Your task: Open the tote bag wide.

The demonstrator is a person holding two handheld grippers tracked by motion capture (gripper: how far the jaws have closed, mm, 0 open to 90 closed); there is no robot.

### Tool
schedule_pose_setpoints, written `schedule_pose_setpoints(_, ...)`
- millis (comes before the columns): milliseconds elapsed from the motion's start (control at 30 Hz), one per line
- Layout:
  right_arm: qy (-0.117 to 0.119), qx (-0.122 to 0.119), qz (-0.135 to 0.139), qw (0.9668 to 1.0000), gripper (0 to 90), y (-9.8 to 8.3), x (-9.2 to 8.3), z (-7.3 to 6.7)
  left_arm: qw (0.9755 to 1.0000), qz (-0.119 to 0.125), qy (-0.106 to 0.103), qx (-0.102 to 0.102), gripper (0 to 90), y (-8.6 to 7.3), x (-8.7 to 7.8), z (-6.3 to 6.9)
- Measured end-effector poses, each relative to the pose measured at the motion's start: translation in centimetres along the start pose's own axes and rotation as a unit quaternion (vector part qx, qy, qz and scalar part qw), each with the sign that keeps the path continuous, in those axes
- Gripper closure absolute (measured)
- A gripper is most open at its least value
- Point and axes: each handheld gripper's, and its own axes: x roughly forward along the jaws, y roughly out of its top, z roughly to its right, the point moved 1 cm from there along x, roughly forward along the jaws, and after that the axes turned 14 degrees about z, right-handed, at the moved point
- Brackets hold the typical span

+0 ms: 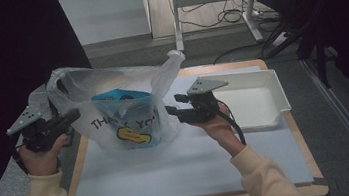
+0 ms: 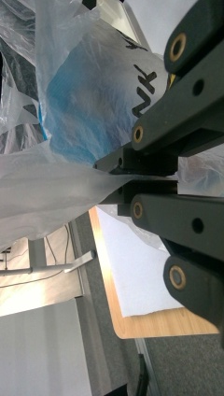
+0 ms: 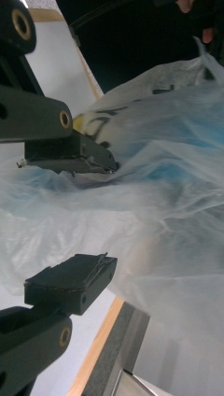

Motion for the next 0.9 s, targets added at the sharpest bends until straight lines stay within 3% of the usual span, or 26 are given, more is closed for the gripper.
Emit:
schedule_pose_setpoints(200, 0.016, -0.009, -0.001, 0.9998, 48.0, 1.0, 1.7, -0.5, 1.0000, -0.001, -0.004, 0.003, 87.7, 0.0, 0.1, 0.3)
schedule_pose_setpoints(333, 0.025, -0.002, -0.002, 0.9997, 51.5, 1.1, 2.3, -0.4, 1.0000, -0.002, -0.005, 0.004, 87.6, 0.0, 0.1, 0.4)
schedule_pose_setpoints(367, 0.035, 0.002, -0.004, 0.9994, 57.7, 1.0, 2.6, -0.4, 1.0000, -0.001, -0.006, 0.003, 87.5, 0.0, 0.0, 0.4)
schedule_pose_setpoints(467, 0.044, 0.005, -0.003, 0.9990, 63.6, 1.0, 2.7, -0.3, 1.0000, -0.001, -0.007, 0.003, 87.5, 0.0, 0.0, 0.4)
schedule_pose_setpoints(500, 0.049, 0.007, -0.002, 0.9988, 72.5, 1.0, 2.8, -0.3, 1.0000, -0.001, -0.006, 0.003, 87.5, 0.0, 0.0, 0.4)
schedule_pose_setpoints(567, 0.050, 0.009, 0.001, 0.9987, 78.5, 1.0, 2.8, -0.3, 1.0000, -0.001, -0.007, 0.002, 87.5, 0.0, -0.1, 0.4)
schedule_pose_setpoints(767, 0.049, 0.005, 0.009, 0.9988, 88.6, 1.3, 2.3, -0.3, 1.0000, 0.000, -0.006, 0.003, 87.4, 0.0, -0.3, 0.4)
schedule_pose_setpoints(900, 0.049, 0.002, 0.012, 0.9987, 88.9, 1.4, 1.8, -0.4, 1.0000, 0.000, -0.006, 0.003, 87.4, 0.0, -0.4, 0.4)
